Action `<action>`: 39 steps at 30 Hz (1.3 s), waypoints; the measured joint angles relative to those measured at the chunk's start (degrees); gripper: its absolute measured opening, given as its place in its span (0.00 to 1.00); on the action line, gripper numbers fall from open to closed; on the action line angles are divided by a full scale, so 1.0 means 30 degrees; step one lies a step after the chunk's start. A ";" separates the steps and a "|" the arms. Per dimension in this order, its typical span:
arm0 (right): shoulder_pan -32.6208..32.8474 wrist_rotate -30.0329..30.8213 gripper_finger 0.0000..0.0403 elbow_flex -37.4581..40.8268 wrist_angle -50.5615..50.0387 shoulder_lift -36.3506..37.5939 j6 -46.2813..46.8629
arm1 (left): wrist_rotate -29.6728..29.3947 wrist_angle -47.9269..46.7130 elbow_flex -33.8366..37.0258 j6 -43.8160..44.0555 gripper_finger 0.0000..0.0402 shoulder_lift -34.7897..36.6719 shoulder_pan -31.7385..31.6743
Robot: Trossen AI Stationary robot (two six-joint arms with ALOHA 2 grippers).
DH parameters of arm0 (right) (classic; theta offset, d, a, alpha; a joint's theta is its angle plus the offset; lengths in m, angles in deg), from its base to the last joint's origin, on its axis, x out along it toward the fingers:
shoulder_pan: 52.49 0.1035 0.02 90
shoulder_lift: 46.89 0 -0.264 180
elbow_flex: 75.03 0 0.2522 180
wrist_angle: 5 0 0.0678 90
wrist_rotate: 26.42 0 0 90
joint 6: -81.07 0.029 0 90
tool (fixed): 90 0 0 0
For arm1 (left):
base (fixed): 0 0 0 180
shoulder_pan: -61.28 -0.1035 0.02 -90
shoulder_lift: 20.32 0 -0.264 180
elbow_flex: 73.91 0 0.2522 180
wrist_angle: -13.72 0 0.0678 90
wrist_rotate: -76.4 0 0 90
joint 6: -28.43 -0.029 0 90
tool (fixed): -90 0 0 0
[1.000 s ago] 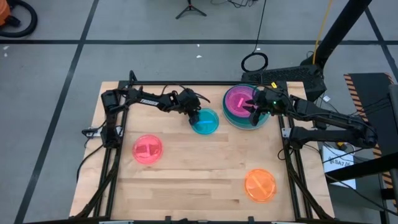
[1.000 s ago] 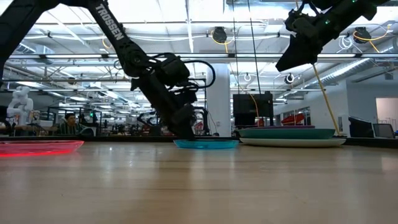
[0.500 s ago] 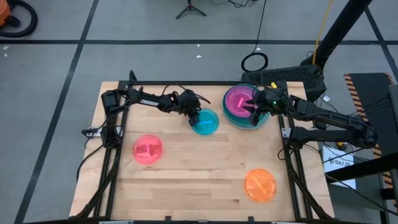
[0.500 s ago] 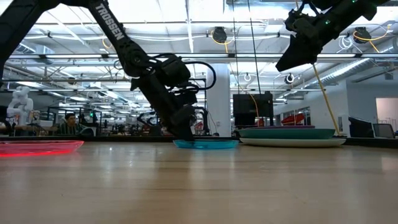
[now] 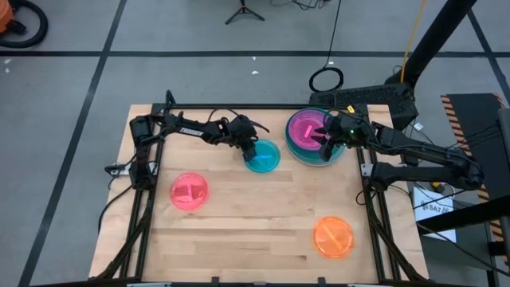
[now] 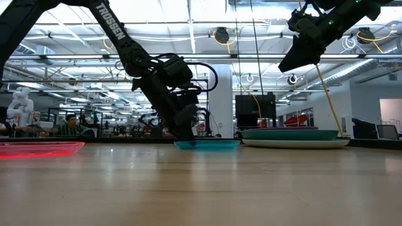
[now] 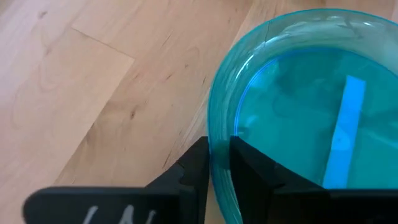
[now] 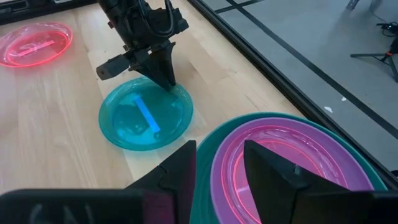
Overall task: Stack plastic plates
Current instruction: Stack the blue plate on top of the pink plate
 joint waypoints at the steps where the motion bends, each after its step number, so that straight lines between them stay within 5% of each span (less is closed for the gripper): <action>1: 0.0000 0.0000 0.32 0.0000 0.0000 0.0000 0.0000 | -0.0006 0.0000 0.0000 0.0000 0.14 0.0000 0.0000; 17: -0.0007 0.0000 0.32 -0.0007 -0.0003 -0.0002 0.0058 | -0.0006 -0.0472 0.0067 0.0845 0.09 0.0468 0.0044; 31: 0.0000 -0.0013 0.32 -0.0007 0.0485 -0.0180 0.0002 | -0.0057 -0.1763 0.0087 0.0867 0.09 0.3843 0.0473; 39: 0.0430 -0.0153 0.32 -0.0022 0.2274 -0.2712 -0.1049 | -0.0163 -0.1829 0.0061 0.0086 0.09 0.6147 0.2003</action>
